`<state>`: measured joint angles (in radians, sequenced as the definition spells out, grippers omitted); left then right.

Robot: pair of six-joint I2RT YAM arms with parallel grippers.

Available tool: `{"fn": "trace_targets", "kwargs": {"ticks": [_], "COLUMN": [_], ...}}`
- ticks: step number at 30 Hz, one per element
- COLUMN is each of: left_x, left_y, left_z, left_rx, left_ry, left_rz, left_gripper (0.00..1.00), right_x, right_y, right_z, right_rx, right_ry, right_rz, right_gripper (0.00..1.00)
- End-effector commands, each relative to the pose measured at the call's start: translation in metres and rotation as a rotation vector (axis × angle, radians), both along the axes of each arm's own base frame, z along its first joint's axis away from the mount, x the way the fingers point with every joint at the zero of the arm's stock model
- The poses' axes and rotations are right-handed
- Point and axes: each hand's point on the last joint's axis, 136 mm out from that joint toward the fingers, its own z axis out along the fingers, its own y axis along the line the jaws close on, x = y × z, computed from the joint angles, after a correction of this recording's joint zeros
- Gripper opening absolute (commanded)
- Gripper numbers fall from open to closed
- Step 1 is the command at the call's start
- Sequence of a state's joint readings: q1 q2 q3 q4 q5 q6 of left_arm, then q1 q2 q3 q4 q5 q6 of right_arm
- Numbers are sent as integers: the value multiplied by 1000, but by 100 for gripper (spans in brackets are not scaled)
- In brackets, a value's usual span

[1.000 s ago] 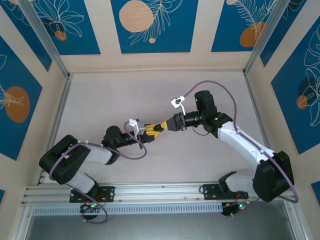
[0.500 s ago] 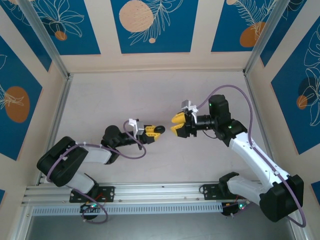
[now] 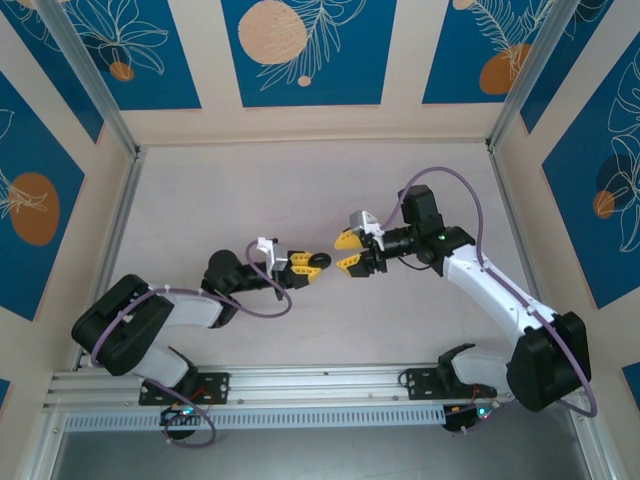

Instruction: Insert wireless bluetooth earbuds into charging case

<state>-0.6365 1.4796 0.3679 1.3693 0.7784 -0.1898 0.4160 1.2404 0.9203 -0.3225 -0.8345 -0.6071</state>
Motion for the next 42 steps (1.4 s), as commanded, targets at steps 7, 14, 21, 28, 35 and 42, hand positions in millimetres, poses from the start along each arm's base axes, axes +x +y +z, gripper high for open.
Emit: {"fn": "trace_targets", "kwargs": {"ticks": [7, 14, 21, 28, 35, 42], "left_x": [-8, -8, -7, -4, 13, 44], "left_y": [-3, -3, -3, -1, 9, 29], "left_z": [22, 22, 22, 17, 5, -34], "left_rx": [-46, -48, -49, -40, -26, 44], "left_ry": [-57, -53, -52, -53, -42, 32], "left_rz": [-40, -37, -32, 0, 135, 372], "left_gripper": [15, 16, 15, 23, 56, 80], "right_x": [0, -1, -5, -8, 3, 45], "right_y": [17, 24, 26, 22, 8, -13], "right_z": [5, -1, 1, 4, -1, -41], "right_rx": [18, 14, 20, 15, -14, -170], "right_ry": [18, 37, 32, 21, 59, 284], "right_rz": [85, 118, 152, 143, 61, -227], "right_gripper": [48, 43, 26, 19, 18, 14]}}
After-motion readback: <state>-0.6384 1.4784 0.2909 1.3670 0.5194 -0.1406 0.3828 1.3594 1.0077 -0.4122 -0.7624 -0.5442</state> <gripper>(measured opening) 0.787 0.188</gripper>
